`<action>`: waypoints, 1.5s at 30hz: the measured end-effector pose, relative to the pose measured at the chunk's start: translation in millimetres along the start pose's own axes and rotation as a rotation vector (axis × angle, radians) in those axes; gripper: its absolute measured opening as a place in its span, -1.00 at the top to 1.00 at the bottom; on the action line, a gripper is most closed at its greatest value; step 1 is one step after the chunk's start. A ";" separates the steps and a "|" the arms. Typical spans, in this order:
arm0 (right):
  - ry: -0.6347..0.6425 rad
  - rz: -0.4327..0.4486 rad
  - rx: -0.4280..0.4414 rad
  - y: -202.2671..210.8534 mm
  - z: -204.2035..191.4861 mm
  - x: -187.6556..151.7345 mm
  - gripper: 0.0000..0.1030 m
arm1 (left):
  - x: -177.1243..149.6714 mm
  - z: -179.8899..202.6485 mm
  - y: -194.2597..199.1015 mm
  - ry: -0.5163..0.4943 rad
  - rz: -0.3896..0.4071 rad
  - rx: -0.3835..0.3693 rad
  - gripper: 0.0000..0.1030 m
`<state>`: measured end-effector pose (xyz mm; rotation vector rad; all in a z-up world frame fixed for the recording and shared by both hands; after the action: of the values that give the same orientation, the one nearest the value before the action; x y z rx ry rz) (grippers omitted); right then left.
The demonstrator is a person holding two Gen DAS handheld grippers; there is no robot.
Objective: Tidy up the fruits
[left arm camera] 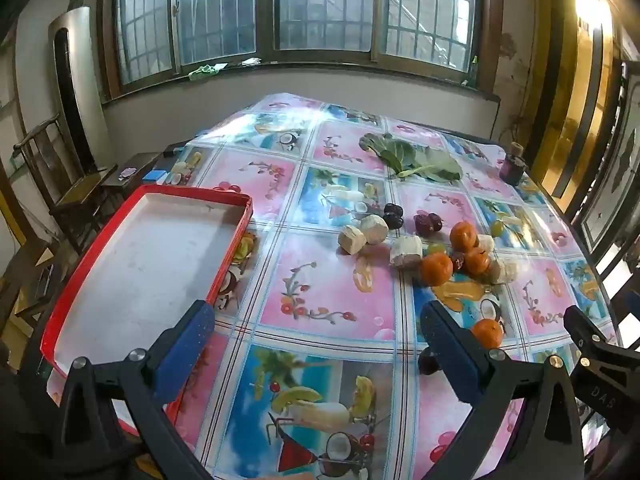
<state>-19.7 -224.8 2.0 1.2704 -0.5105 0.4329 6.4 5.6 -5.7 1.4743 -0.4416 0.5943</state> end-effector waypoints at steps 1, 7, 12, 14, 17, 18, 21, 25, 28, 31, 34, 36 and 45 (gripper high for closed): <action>0.002 -0.002 -0.001 0.0 0.0 0.0 -1.00 | -4.0 2.9 2.6 -0.014 0.016 0.012 -0.99; -0.003 0.008 -0.004 3.1 1.0 -1.0 -1.00 | -3.8 7.4 1.0 -0.054 -0.004 0.027 -0.99; -0.002 0.000 -0.004 2.3 0.2 -0.6 -1.00 | -3.8 10.1 -3.1 -0.052 -0.008 0.027 -0.99; -0.006 0.001 -0.007 -0.3 1.9 -1.6 -1.00 | -4.8 10.9 -4.5 -0.049 -0.012 0.024 -0.99; -0.006 -0.003 -0.009 -2.2 1.0 -2.9 -1.00 | -6.8 9.5 -6.7 -0.050 -0.019 0.020 -0.99; -0.006 -0.005 -0.010 -3.6 3.2 0.6 -1.00 | -7.3 10.0 -6.8 -0.052 -0.021 0.019 -0.99; -0.006 -0.003 -0.012 -2.2 3.6 -1.7 -1.00 | -8.2 10.7 -6.2 -0.053 -0.025 0.013 -0.99; -0.005 -0.002 -0.016 -3.6 2.9 -1.5 -1.00 | -8.6 12.4 -6.4 -0.060 -0.027 0.016 -0.99; -0.001 -0.003 -0.020 -4.2 3.7 -0.7 -1.00 | -8.5 12.2 -6.5 -0.061 -0.028 0.018 -0.99; -0.006 -0.004 -0.023 -1.5 5.2 -1.4 -1.00 | -8.5 12.7 -9.3 -0.064 -0.038 0.016 -0.99; -0.010 -0.008 -0.026 -3.8 6.5 -1.2 -1.00 | -9.7 12.8 -10.3 -0.064 -0.040 0.016 -0.99; -0.013 -0.011 -0.025 -4.9 7.3 -1.5 -1.00 | -10.6 13.2 -11.1 -0.066 -0.043 0.016 -0.99; -0.013 -0.011 -0.027 -5.5 8.4 -1.5 -1.00 | -13.4 16.0 -13.8 -0.075 -0.052 0.009 -0.99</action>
<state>-18.8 -234.4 -1.3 1.2505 -0.5182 0.4079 5.8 -11.6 -23.8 1.5160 -0.4577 0.5018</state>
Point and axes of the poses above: each gripper's, at about its wrist camera, not at the fingertips, and y roughly against the way its jaws point, z to its right, x to its top, the point moved 1 cm from there along -y, roughly the way its jaws point, and after that the axes turned 9 degrees about -z, right-handed, at the moved point
